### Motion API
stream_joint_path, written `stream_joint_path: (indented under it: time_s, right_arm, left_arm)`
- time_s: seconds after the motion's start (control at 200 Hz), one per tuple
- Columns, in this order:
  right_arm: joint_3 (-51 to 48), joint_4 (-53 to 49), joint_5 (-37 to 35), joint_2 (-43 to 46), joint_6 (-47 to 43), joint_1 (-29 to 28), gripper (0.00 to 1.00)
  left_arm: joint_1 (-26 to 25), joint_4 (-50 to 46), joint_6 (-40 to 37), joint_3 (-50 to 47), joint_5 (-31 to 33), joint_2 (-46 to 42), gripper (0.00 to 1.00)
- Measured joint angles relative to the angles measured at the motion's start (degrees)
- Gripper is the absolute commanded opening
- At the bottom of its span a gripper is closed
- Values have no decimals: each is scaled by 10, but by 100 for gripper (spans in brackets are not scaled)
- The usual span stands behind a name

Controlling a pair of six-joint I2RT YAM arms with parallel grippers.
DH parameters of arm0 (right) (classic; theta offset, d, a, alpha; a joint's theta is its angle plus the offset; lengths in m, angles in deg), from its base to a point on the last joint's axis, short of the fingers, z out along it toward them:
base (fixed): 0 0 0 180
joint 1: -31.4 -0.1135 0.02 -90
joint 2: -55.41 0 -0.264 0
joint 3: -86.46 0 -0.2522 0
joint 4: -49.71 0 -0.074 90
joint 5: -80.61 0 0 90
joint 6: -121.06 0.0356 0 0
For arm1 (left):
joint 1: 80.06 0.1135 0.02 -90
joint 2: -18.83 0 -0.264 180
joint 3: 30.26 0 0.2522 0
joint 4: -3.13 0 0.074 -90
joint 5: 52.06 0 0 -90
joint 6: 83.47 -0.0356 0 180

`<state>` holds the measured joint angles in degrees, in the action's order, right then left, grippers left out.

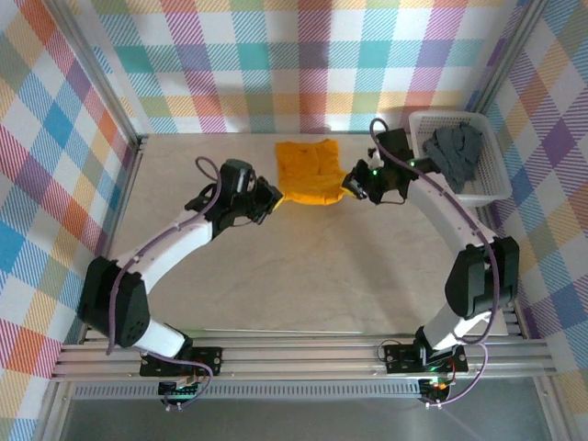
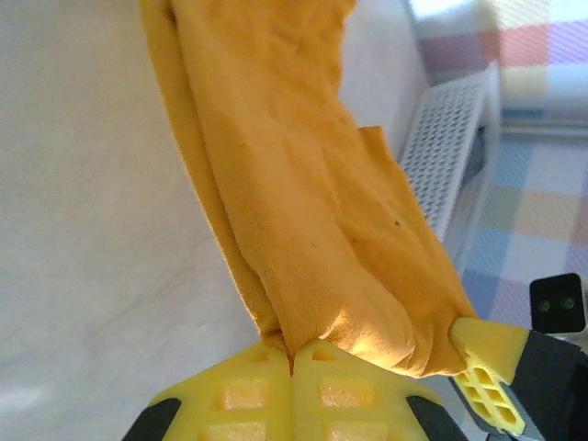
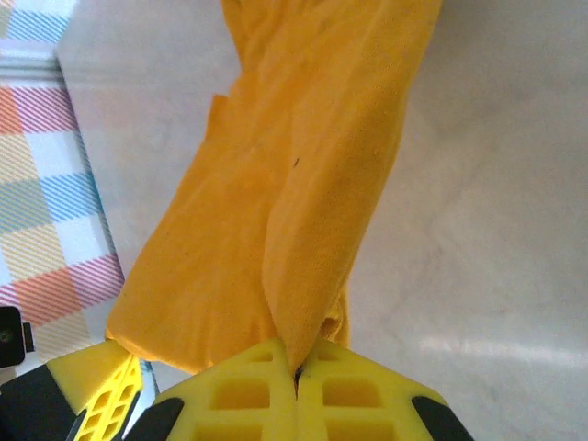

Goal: Fold and stack the t-shirts

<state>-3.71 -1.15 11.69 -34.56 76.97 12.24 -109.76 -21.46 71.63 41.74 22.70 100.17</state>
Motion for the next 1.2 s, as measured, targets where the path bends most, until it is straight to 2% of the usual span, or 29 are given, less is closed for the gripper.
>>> stream_joint_path:
  time_s: [0.13,0.27,0.385,0.485,0.58,0.695,0.8,0.9,1.2]
  right_arm:
    - [-140,10,0,54,13,-45,0]
    - [-279,18,-9,115,35,-111,0]
    - [-346,17,-19,164,61,-158,0]
    - [-386,23,-35,211,82,-183,0]
    - [-401,23,-41,231,94,-192,0]
    - [-401,28,-45,229,104,-192,34]
    - [-404,33,-50,229,116,-192,46]
    - [-423,43,-52,233,136,-193,50]
    - [-510,64,-56,301,239,-209,48]
  left_arm:
    - [-52,0,16,-113,-2,-52,0]
    - [-149,2,57,-242,21,-119,0]
    - [-223,4,108,-325,49,-186,0]
    - [-269,3,149,-369,87,-245,0]
    - [-283,4,170,-383,105,-274,0]
    - [-284,7,183,-383,120,-277,0]
    - [-285,7,190,-383,129,-265,0]
    - [-291,11,194,-383,134,-253,0]
    - [-306,22,196,-382,145,-242,0]
